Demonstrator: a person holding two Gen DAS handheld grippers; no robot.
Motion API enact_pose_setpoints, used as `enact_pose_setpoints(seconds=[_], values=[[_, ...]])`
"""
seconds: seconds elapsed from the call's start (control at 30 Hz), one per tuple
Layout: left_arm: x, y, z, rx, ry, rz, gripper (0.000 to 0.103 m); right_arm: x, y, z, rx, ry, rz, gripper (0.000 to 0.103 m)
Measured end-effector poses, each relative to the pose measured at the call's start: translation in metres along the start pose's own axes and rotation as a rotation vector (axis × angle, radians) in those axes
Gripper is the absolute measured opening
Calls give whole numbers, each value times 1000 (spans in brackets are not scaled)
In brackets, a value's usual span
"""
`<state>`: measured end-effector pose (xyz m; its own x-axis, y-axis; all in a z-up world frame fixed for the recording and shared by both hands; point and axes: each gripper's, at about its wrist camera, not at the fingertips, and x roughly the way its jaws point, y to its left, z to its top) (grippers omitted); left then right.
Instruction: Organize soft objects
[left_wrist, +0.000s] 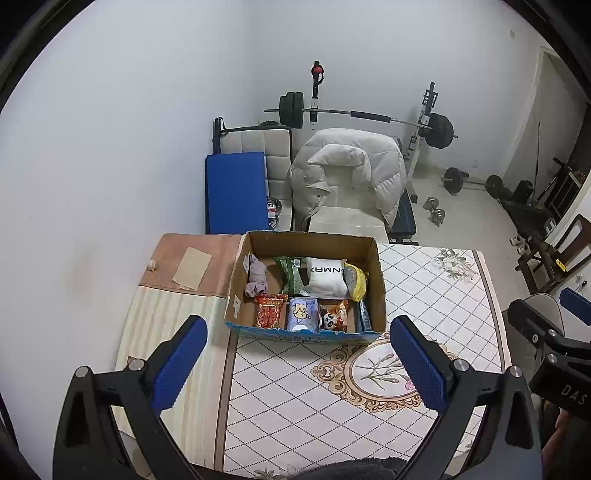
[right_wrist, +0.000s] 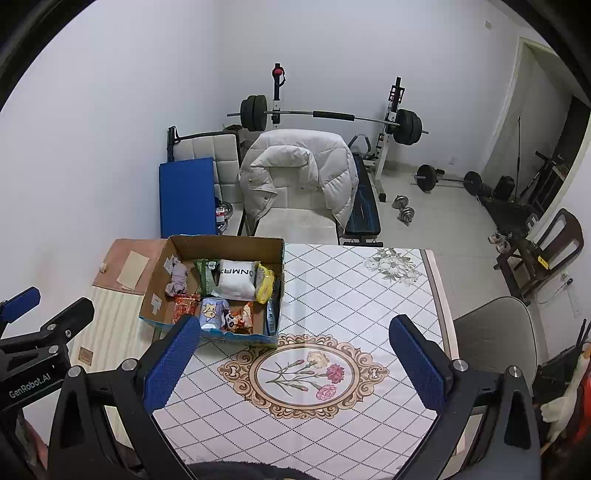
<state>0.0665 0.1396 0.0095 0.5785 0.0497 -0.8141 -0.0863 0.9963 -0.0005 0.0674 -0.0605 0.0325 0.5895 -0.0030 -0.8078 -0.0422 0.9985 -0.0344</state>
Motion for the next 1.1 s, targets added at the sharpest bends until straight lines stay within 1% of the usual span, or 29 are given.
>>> enact_pose_setpoints(seconds=[0.8,1.1], values=[[0,2,-1,3,6,0,102,-5,-2,2,-4,7,-1,103],[3,1,4,19,-10,2,102,-4,-4,3,-8,5,-4,103]])
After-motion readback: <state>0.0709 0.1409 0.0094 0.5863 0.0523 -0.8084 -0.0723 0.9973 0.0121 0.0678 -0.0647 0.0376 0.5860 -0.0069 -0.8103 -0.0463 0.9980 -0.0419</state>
